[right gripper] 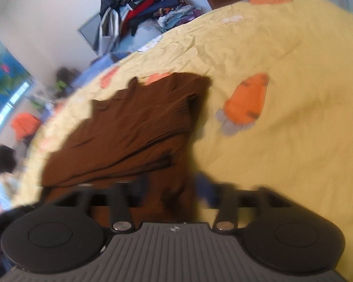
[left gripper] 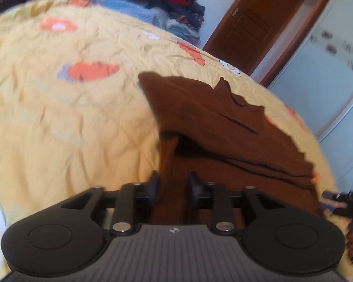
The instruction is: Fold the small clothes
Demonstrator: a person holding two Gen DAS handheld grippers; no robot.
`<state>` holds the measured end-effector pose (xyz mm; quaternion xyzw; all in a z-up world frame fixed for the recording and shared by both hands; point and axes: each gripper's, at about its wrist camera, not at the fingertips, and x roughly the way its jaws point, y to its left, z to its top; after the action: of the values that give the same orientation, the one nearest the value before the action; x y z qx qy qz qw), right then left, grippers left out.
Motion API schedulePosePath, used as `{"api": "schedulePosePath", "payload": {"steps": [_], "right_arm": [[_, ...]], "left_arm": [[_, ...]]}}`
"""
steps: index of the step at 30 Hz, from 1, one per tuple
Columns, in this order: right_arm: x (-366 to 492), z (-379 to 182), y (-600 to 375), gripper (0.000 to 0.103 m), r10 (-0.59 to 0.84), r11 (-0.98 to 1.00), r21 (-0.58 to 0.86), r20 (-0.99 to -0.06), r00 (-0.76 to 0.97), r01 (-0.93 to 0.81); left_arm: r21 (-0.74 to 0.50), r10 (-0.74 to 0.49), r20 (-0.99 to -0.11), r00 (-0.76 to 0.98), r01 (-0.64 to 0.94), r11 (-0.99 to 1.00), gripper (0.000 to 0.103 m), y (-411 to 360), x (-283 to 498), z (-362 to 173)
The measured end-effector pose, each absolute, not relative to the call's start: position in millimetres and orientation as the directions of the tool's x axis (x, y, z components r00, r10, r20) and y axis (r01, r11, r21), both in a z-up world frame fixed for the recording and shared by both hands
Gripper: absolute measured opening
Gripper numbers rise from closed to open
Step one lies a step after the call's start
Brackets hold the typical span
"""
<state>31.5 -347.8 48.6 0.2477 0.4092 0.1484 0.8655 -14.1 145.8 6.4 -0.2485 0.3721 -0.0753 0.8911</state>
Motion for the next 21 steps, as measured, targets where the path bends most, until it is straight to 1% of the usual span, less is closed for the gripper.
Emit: {"api": "schedulePosePath", "payload": {"steps": [1,2,4,6,7,9,10,11,12,13,15,18,20,21], "right_arm": [[22,50,-348,0.081,0.478,0.819,0.572,-0.628,0.614,-0.052],[13,49,-348,0.081,0.495,0.808,0.587,-0.627,0.601,-0.053],[-9,46,-348,0.081,0.54,0.775,0.628,-0.606,0.584,-0.065],[-29,43,-349,0.08,0.587,0.739,0.67,-0.584,0.561,-0.075],[-38,43,-350,0.079,0.597,0.728,0.682,-0.578,0.556,-0.073],[-52,41,-351,0.079,0.622,0.706,0.704,-0.565,0.542,-0.076],[-58,40,-352,0.075,0.629,0.696,0.714,-0.558,0.54,-0.073],[-61,38,-353,0.054,0.628,0.697,0.714,-0.564,0.536,-0.064],[-62,37,-352,0.033,0.615,0.713,0.7,-0.591,0.523,-0.047],[-60,32,-351,0.006,0.595,0.738,0.674,-0.632,0.497,-0.025],[-64,29,-358,0.005,0.589,0.743,0.668,-0.624,0.513,-0.039],[-72,29,-380,0.005,0.547,0.745,0.667,-0.62,0.563,0.011],[-75,23,-387,0.005,0.574,0.705,0.708,-0.6,0.557,0.037],[-77,22,-385,0.007,0.585,0.695,0.718,-0.599,0.547,0.042]], "left_arm": [[-0.564,-0.361,-0.605,0.709,-0.062,0.824,0.056,154,-23,5],[-0.636,-0.412,-0.576,0.706,-0.07,0.768,0.063,163,-33,1],[-0.755,-0.51,-0.521,0.684,-0.09,0.65,0.062,179,-48,-10],[-0.816,-0.558,-0.483,0.675,-0.116,0.566,0.061,188,-62,-20],[-0.828,-0.57,-0.471,0.673,-0.115,0.548,0.06,188,-67,-23],[-0.81,-0.572,-0.483,0.663,-0.091,0.579,0.059,183,-72,-21],[-0.8,-0.566,-0.493,0.661,-0.088,0.594,0.052,181,-74,-20],[-0.785,-0.555,-0.513,0.655,-0.097,0.612,0.034,178,-73,-20],[-0.759,-0.533,-0.545,0.647,-0.11,0.642,0.024,176,-72,-20],[-0.724,-0.501,-0.577,0.645,-0.12,0.679,0.007,175,-71,-20],[-0.709,-0.486,-0.587,0.647,-0.121,0.695,0.006,179,-71,-19],[-0.666,-0.44,-0.608,0.66,-0.122,0.736,0.006,194,-84,-9],[-0.636,-0.409,-0.619,0.671,-0.123,0.762,0.007,208,-96,-1],[-0.631,-0.401,-0.621,0.673,-0.127,0.765,0.007,215,-102,3]]}}
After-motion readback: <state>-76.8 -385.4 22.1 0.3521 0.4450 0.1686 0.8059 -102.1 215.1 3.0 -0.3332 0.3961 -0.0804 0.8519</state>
